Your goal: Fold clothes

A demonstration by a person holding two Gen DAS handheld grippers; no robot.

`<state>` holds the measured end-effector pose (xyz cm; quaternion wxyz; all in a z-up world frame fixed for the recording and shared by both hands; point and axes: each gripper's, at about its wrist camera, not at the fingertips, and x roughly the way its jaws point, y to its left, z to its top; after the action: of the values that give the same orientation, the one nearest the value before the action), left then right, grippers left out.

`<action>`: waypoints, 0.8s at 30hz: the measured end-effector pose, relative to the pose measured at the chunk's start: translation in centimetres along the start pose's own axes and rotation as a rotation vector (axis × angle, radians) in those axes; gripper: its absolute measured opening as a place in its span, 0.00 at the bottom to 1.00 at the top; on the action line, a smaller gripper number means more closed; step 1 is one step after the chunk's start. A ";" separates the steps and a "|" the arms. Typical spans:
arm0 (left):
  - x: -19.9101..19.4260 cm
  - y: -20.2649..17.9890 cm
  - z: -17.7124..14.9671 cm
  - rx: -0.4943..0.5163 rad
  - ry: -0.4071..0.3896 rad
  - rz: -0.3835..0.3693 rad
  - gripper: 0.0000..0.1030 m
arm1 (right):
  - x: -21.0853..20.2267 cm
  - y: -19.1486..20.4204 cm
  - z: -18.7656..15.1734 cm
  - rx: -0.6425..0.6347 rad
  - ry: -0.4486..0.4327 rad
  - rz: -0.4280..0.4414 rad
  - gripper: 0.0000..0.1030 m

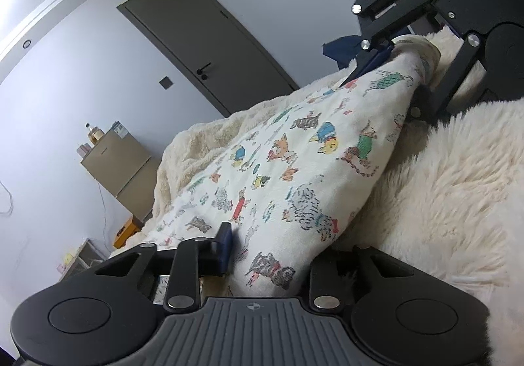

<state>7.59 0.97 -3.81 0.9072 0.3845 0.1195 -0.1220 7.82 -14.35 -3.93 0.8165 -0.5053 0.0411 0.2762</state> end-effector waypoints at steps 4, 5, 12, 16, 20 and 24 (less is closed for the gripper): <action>-1.1 2.6 1.0 0.003 0.005 -0.025 0.11 | -0.1 -2.3 1.9 -0.038 -0.015 0.006 0.23; -1.3 3.3 1.3 0.004 0.006 -0.031 0.11 | -0.1 -3.1 2.5 -0.044 -0.023 0.005 0.22; -4.1 10.4 3.3 0.012 0.033 -0.039 0.11 | 0.3 -10.3 9.1 -0.058 -0.099 0.062 0.21; -6.6 16.0 3.1 0.029 0.087 -0.025 0.11 | 1.4 -13.0 14.9 -0.077 -0.163 0.148 0.21; -8.5 20.8 1.1 0.024 0.172 -0.003 0.11 | 2.3 -13.0 19.9 -0.118 -0.217 0.219 0.21; -11.0 26.4 -2.4 0.024 0.317 0.054 0.11 | 4.3 -11.5 26.4 -0.145 -0.292 0.281 0.21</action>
<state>5.19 21.89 15.65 0.8751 0.4129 0.2496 -0.0369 11.56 5.90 16.66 0.7286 -0.5068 -0.0275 0.4599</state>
